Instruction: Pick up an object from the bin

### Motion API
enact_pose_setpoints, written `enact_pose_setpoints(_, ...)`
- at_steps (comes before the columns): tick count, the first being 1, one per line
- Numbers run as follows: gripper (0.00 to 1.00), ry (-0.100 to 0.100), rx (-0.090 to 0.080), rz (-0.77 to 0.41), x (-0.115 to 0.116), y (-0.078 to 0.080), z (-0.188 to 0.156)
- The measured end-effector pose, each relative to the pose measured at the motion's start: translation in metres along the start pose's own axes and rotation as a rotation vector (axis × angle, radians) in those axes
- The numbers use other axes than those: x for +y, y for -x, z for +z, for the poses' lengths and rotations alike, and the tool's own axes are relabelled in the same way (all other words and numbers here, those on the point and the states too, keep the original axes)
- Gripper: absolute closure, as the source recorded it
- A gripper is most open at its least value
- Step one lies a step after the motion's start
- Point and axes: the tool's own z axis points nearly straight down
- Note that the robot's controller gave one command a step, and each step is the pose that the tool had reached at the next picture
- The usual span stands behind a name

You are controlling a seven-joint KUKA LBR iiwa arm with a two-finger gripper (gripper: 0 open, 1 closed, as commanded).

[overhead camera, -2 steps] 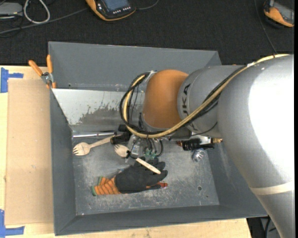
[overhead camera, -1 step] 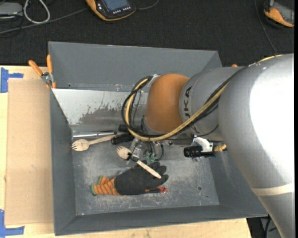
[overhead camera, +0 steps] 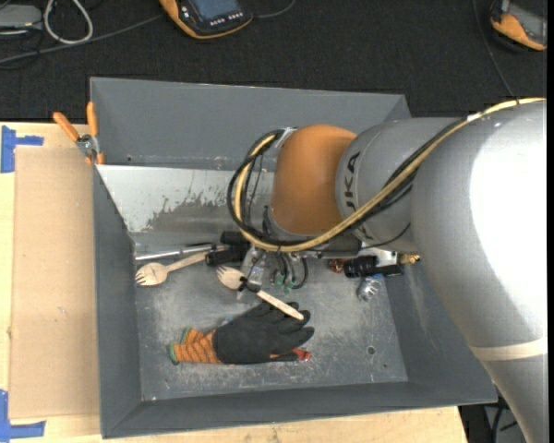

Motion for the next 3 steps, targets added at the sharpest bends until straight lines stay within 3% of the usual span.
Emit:
enact_pose_setpoints(1, 1.0, 0.001, 0.004, 0.038, 0.003, -0.016, -0.077)
enact_pose_setpoints(2, 1.0, 0.002, 0.0, 0.049, 0.005, -0.013, -0.093)
enact_pose_setpoints(3, 1.0, -0.001, 0.005, 0.049, 0.004, -0.014, -0.073)
